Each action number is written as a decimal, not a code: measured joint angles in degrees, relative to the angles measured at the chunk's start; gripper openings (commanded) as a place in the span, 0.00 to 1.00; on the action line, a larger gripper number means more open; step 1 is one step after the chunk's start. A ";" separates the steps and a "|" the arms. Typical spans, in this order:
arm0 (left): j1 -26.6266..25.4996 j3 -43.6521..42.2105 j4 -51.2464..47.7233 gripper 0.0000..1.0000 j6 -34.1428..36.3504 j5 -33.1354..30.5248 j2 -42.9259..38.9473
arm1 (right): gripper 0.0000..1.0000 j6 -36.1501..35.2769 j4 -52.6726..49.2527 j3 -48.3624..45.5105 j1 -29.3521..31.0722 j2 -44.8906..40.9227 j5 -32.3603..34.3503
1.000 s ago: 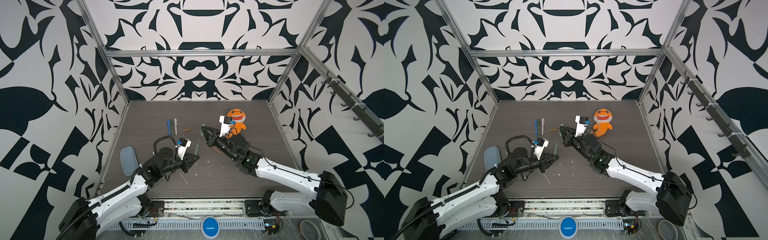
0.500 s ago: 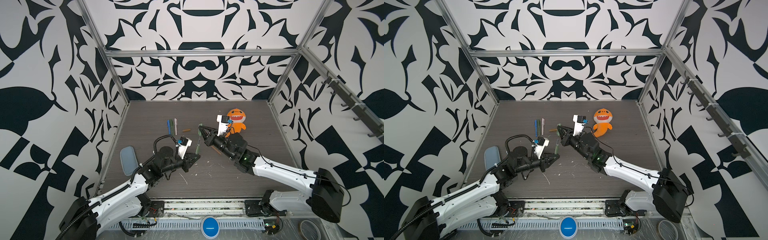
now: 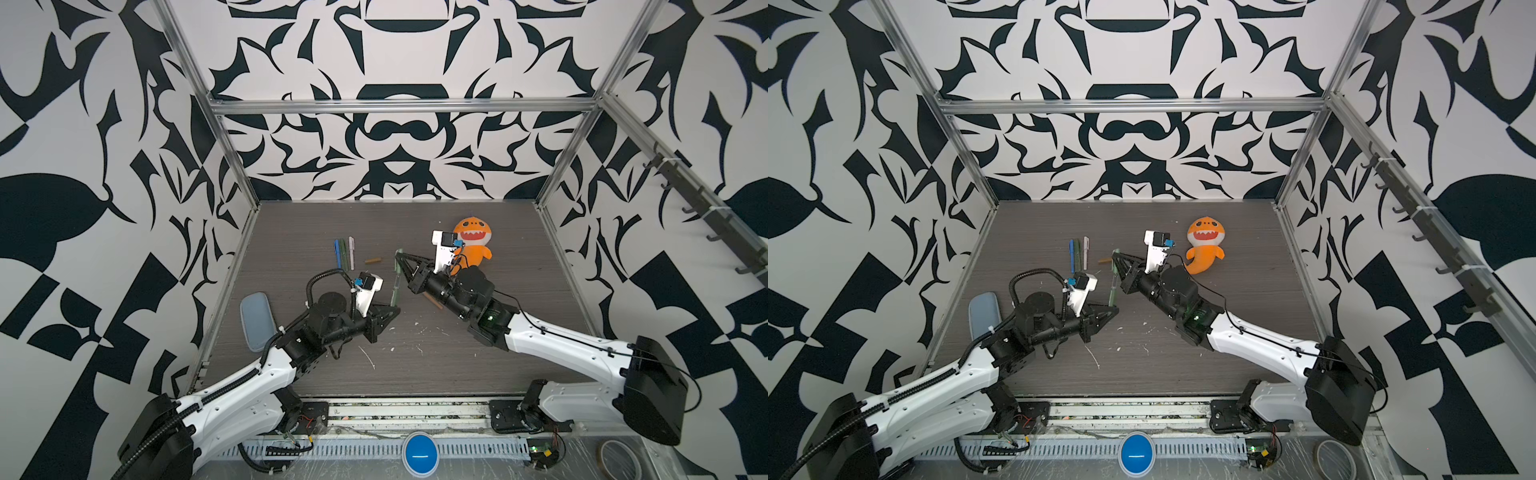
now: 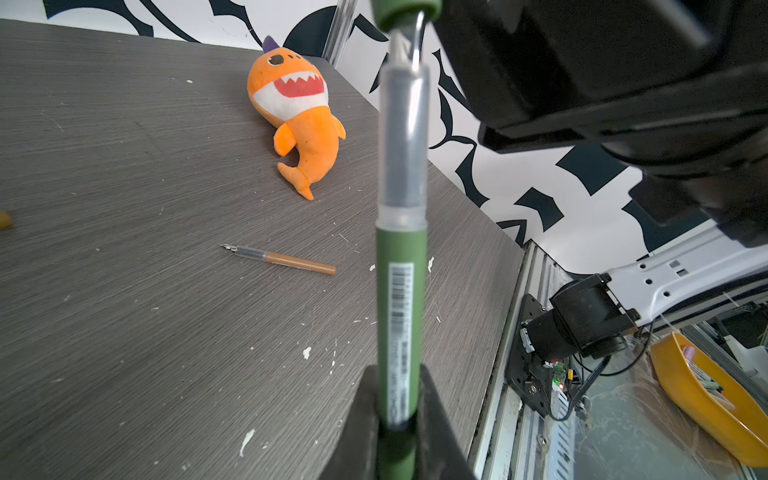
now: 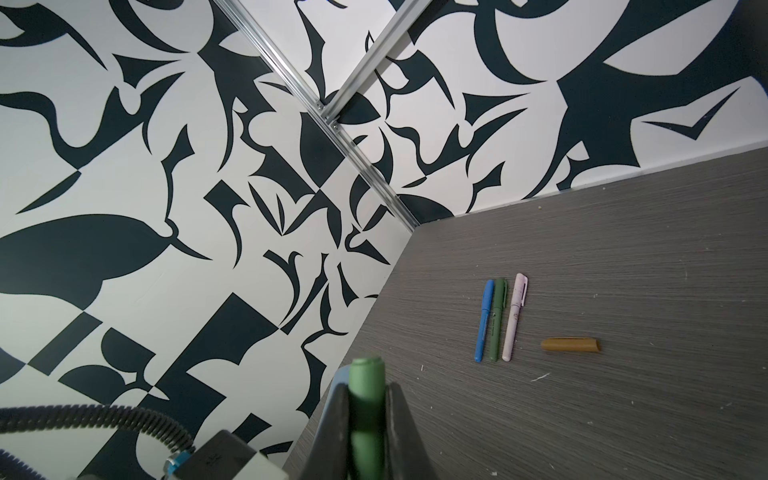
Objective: Insert the pens into the pen caps
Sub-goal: 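Push the green cap over the nib with the right gripper while the left holds, then open the right gripper and draw it back from the capped pen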
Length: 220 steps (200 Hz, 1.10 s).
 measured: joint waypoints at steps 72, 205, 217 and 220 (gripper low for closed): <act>-0.07 0.63 -0.11 0.00 -1.14 -0.72 0.02 | 0.03 0.13 0.31 -1.42 0.48 -0.50 -0.39; -0.50 6.47 -2.78 0.00 -3.32 -2.82 0.74 | 0.08 -2.05 7.48 -4.35 0.94 -1.86 -1.60; -0.50 7.34 -3.85 0.00 -2.69 -2.99 1.25 | 0.09 -2.38 7.61 -4.35 0.87 -1.88 -1.42; -0.50 7.56 -4.09 0.00 -2.64 -2.99 1.36 | 0.09 -2.51 7.61 -4.35 0.85 -1.88 -1.33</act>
